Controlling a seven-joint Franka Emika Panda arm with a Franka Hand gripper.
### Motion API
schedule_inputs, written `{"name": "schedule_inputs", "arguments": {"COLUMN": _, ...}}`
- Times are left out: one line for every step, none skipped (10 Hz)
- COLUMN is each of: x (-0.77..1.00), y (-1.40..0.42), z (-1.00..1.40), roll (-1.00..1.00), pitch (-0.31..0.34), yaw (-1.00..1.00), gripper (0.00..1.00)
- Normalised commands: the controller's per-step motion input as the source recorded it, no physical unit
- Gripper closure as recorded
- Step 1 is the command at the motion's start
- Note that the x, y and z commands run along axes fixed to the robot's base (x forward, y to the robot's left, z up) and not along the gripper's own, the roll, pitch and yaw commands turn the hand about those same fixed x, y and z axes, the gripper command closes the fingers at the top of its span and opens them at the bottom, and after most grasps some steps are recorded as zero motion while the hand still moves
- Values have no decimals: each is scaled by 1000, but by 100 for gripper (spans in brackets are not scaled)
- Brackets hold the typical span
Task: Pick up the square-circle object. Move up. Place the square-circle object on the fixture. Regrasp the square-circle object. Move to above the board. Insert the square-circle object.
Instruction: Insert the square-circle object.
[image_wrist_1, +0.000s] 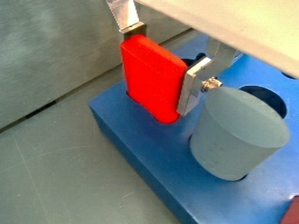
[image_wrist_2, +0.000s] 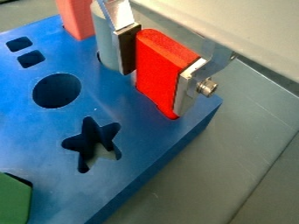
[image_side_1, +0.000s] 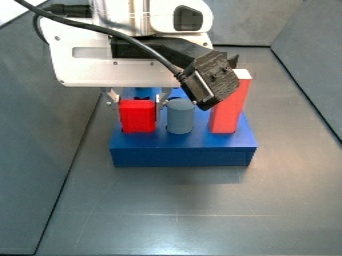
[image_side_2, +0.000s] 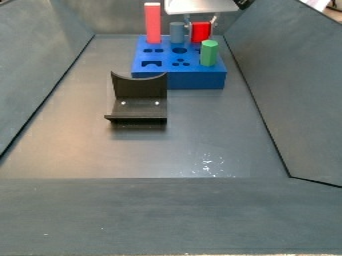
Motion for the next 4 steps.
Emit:
{"name": "schedule_inputs", "arguments": {"x": 0, "y": -86, "z": -723, "roll": 66, "pitch": -149, "yaw": 0, "gripper": 100}}
{"name": "schedule_inputs", "arguments": {"x": 0, "y": 0, "z": 0, "roll": 0, "pitch": 11, "yaw": 0, "gripper": 100}}
{"name": "schedule_inputs", "arguments": {"x": 0, "y": 0, "z": 0, "roll": 0, "pitch": -24, "yaw": 0, "gripper": 100}}
{"name": "schedule_inputs", "arguments": {"x": 0, "y": -83, "z": -120, "roll": 16, "pitch": -134, "yaw": 54, "gripper": 100}}
